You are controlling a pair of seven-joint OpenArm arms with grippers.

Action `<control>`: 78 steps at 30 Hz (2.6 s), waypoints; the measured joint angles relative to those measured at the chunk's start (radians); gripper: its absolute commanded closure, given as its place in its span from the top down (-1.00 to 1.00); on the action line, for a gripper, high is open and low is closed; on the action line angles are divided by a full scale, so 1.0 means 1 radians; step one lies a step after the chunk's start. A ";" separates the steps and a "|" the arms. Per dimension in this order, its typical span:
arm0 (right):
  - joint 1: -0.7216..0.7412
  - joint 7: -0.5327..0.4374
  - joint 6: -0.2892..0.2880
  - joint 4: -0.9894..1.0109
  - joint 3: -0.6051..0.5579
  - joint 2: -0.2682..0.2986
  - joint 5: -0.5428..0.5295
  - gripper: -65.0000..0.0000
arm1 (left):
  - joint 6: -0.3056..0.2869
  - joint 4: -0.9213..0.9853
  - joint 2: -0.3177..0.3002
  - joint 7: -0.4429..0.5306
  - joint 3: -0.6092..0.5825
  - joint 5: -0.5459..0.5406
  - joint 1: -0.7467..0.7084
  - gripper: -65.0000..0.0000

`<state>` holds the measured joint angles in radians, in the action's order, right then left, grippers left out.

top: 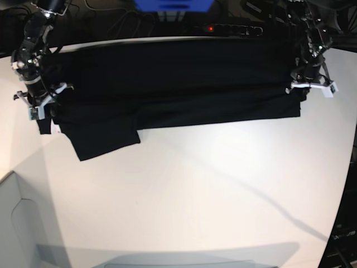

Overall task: Fold the T-shirt properly
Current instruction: 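Grasp the hanging sleeve with the right gripper and tuck it in, then hold the folded edges with both grippers and straighten the strip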

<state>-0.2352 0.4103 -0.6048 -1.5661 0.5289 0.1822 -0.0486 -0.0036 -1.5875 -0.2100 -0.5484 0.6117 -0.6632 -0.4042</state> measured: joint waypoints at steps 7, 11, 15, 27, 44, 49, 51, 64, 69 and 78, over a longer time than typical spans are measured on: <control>-0.018 0.039 0.001 -0.193 0.062 -0.005 -0.001 0.10 | 0.000 -0.002 0.005 0.005 0.000 -0.001 0.003 -1.00; 0.019 0.053 0.000 -0.240 0.047 -0.030 0.000 0.11 | 0.000 -0.002 0.005 0.005 0.000 -0.001 0.003 -1.00; 0.127 0.086 0.002 -0.181 -0.080 -0.014 -0.009 0.11 | 0.000 -0.002 0.005 0.006 0.000 0.002 0.000 -1.00; 0.462 0.153 0.004 0.362 -0.196 0.007 -0.002 0.11 | 0.000 -0.002 0.005 0.003 -0.001 0.005 -0.003 -1.00; 0.362 0.154 0.005 0.188 -0.191 0.007 -0.001 -1.00 | 0.000 -0.002 0.006 0.002 -0.001 0.004 0.000 -1.00; 0.237 0.151 0.006 -0.132 -0.176 -0.015 -0.006 -1.00 | 0.000 -0.002 0.006 -0.001 -0.001 0.005 -0.003 -1.00; 0.174 0.146 0.000 -0.235 -0.143 -0.030 -0.012 -1.00 | 0.000 -0.002 0.006 -0.002 -0.001 0.005 -0.003 -1.00; -0.135 0.168 -0.084 -0.453 0.143 -0.253 -0.002 -1.00 | 0.000 -0.008 -0.007 -0.002 0.000 0.006 -0.003 -1.00; -0.214 0.163 -0.084 -0.453 0.217 -0.300 -0.004 -1.00 | 0.000 -0.010 -0.006 -0.002 0.000 0.006 -0.003 -1.00; -0.222 0.166 -0.084 -0.454 0.299 -0.309 -0.009 -1.00 | -0.004 -0.015 -0.043 -0.010 -0.004 -0.011 -0.037 -1.00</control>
<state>-0.4576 0.5766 -0.6884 -2.0197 0.8284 -0.1272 -0.0574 -0.0078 -1.6024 -0.2531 -0.5583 0.6079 -0.6743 -0.4408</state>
